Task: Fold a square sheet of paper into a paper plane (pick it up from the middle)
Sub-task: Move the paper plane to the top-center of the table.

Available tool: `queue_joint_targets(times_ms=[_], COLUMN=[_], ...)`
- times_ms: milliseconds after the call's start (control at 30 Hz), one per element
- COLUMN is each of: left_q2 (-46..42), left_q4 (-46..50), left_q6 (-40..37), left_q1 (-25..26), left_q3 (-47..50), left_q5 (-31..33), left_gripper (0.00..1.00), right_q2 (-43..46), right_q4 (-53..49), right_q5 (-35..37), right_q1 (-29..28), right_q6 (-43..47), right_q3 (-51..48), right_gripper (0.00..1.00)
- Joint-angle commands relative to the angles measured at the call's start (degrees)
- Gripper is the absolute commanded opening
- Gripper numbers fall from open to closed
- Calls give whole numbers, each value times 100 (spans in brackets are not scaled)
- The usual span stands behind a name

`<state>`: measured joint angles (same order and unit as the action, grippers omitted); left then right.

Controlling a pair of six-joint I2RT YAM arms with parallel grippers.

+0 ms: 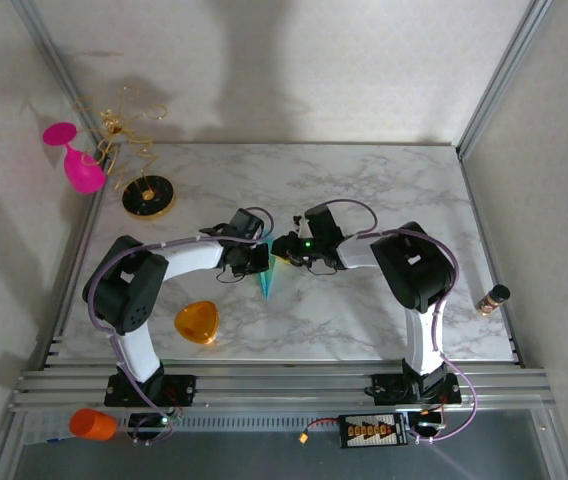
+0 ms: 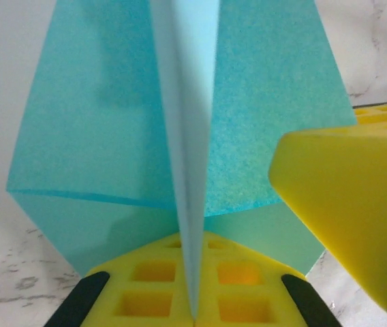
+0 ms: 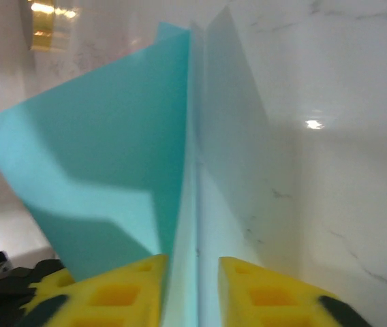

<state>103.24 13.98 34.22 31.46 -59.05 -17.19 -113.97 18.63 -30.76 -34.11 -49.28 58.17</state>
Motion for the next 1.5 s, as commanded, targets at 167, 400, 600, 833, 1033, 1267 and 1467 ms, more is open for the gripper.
queue_joint_targets(times_ms=[167,400,600,833,1033,1267,1467], left_q2=[215,1140,1915,2268,2375,2445,2526], left_q4=[1172,2083,2644,2824,2733,2689,2675], left_q6=[-580,-858,-1011,-969,-865,-801,-775], left_q1=[38,44,44,43,44,44,68], left_q3=[-1108,-2519,-3632,-4009,-3981,-3900,-3857], left_q5=[981,1801,2238,2260,2049,2120,2123], left_gripper=[3,3,4,9,13,19,19], right_q2=[1584,2619,3118,3116,3014,2970,2882], right_q4=[-924,-1042,-915,-971,-932,-973,-1035], right_q5=[2240,3486,3550,3457,3315,3237,3183], right_q1=[449,802,983,1066,1072,1072,1080], right_q6=[676,744,668,704,611,577,559], right_q3=[-405,-1181,-1543,-1499,-1467,-1434,-1364], right_gripper=[53,69,73,74,73,73,73])
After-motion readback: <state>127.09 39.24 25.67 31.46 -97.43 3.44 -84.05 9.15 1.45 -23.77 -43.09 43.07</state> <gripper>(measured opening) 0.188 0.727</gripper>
